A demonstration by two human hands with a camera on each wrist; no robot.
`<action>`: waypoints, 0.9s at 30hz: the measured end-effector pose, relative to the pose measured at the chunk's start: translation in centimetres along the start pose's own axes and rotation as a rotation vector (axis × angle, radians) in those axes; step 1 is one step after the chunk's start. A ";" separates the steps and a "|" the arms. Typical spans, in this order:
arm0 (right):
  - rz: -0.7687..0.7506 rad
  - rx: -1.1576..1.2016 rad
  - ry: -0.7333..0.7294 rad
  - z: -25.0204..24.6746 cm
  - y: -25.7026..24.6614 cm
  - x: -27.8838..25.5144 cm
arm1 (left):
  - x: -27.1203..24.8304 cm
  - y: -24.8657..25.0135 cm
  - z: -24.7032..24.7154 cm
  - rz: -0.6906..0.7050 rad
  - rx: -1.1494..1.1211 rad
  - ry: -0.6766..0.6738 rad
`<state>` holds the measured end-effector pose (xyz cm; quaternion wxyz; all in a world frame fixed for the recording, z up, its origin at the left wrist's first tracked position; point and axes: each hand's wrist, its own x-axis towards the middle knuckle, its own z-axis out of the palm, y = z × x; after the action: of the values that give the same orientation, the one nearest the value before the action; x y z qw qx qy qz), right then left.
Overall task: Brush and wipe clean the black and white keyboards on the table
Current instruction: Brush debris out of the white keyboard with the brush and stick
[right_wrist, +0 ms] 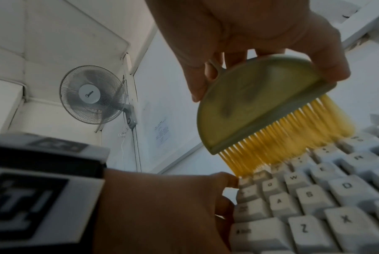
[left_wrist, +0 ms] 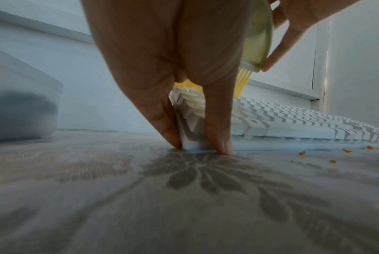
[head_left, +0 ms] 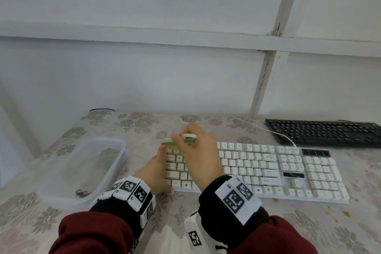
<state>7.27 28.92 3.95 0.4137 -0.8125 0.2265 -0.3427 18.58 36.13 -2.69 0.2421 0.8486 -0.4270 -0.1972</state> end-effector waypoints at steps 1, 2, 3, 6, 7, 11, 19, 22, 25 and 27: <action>-0.005 -0.011 0.009 -0.1 0.1 0.0 | 0.0 0.0 0.0 0.006 -0.003 0.000; 0.003 -0.016 0.020 -0.2 0.4 0.0 | -0.1 0.1 0.0 0.010 -0.008 -0.004; 0.024 -0.016 0.032 -0.6 1.0 0.1 | -0.1 0.0 0.0 0.009 -0.015 -0.010; 0.103 -0.033 0.063 -2.1 2.4 0.4 | -0.1 -0.1 0.0 0.014 -0.027 -0.017; 0.107 -0.070 0.078 -2.6 2.5 0.3 | 0.0 -0.1 0.0 0.017 -0.027 -0.017; 0.023 -0.158 0.093 -2.8 1.0 -0.1 | 0.0 -0.2 0.0 0.026 -0.038 -0.016; 0.119 -0.034 0.050 -3.1 1.9 0.4 | 0.0 -0.3 0.1 0.036 -0.032 -0.009; 0.160 -0.088 0.122 -5.9 3.0 0.5 | 0.0 -0.2 0.0 0.037 -0.043 -0.014; 0.114 0.002 0.130 -7.9 2.8 0.3 | 0.0 -0.2 0.1 0.042 -0.055 -0.014; 0.103 0.071 0.099 -8.4 2.8 0.2 | 0.0 -0.2 0.1 0.033 -0.046 -0.017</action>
<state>0.88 22.89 5.27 0.4477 -0.7665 0.2759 -0.3687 18.67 36.25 -2.85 0.2611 0.8338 -0.4386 -0.2102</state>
